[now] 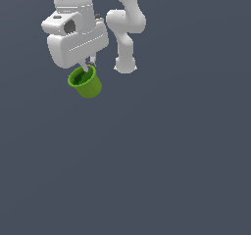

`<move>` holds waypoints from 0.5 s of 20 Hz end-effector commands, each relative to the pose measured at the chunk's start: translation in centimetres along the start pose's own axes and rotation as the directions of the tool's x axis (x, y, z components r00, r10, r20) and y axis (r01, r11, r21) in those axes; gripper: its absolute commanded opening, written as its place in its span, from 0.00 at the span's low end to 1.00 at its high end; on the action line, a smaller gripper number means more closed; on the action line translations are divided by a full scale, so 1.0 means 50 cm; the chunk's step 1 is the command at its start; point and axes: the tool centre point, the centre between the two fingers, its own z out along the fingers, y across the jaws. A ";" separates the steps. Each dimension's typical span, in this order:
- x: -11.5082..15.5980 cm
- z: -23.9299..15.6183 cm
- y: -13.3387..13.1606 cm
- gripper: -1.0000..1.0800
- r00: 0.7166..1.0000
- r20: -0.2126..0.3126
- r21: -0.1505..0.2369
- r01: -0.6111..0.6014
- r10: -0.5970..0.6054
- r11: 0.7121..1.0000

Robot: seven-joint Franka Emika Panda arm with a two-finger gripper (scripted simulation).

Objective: Pick up the object and move it to a goal position.

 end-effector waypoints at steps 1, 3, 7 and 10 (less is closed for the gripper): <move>-0.014 -0.057 -0.004 0.00 1.000 -0.001 -0.002 0.000 0.000 1.000; -0.025 -0.100 -0.006 0.00 1.000 -0.001 -0.002 0.000 0.000 1.000; -0.047 -0.179 -0.008 0.00 1.000 0.000 -0.002 0.000 0.000 1.000; -0.060 -0.227 -0.009 0.00 1.000 0.000 -0.002 -0.001 0.001 1.000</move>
